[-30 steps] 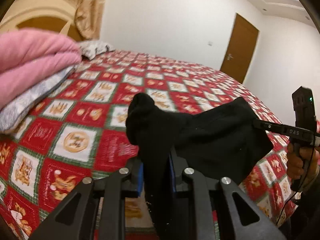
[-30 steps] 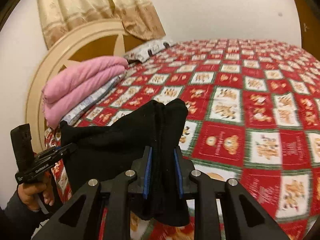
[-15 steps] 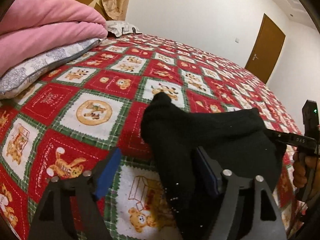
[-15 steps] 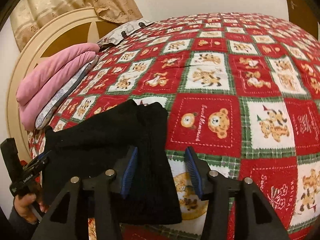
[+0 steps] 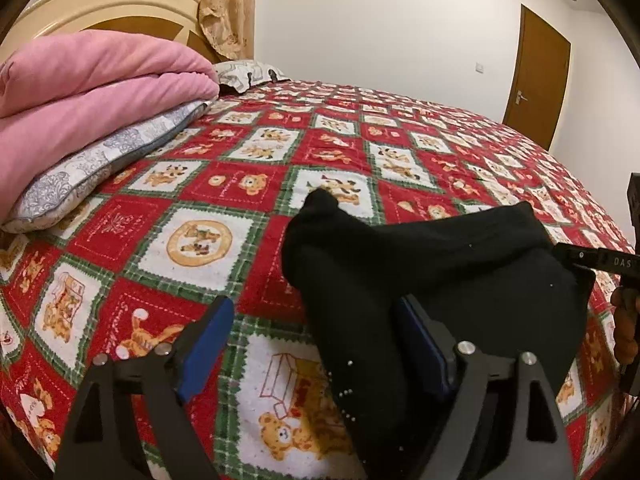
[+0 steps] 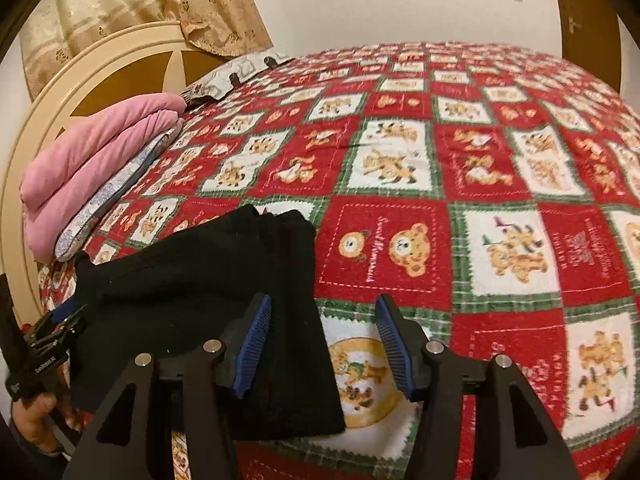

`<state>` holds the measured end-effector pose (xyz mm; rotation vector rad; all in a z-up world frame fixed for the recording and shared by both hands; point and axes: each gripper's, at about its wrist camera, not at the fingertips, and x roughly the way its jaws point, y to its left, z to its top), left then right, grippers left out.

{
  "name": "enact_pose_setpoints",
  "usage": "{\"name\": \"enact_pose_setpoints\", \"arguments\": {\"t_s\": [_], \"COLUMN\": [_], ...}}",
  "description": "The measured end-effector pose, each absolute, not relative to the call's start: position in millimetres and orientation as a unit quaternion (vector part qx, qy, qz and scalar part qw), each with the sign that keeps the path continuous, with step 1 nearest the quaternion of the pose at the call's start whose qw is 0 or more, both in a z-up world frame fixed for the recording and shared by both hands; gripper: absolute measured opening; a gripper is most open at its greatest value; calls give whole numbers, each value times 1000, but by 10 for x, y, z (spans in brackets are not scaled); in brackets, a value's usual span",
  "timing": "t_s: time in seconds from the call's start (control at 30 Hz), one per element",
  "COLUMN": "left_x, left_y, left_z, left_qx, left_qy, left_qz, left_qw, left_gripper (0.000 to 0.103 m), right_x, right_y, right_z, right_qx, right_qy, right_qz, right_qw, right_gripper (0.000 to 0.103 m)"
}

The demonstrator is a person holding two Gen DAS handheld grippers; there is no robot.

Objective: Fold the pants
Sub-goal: 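Lay the folded pants flat and open both tools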

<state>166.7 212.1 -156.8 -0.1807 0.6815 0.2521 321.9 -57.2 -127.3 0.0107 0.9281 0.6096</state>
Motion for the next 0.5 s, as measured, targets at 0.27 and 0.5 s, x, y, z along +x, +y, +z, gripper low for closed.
{"name": "enact_pose_setpoints", "arguments": {"t_s": [0.27, 0.5], "left_x": [1480, 1248], "left_y": [2027, 1840], "left_z": [-1424, -1301], "left_qx": [-69, -69], "left_qy": [337, 329], "left_qz": [124, 113], "left_qw": [931, 935], "left_gripper": [88, 88], "right_x": [3090, 2687], "right_y": [-826, -794], "right_z": [-1138, -923], "right_qx": [20, -7], "right_qy": [438, 406], "right_qz": [254, 266], "right_qw": [862, 875], "right_gripper": [56, 56]}}
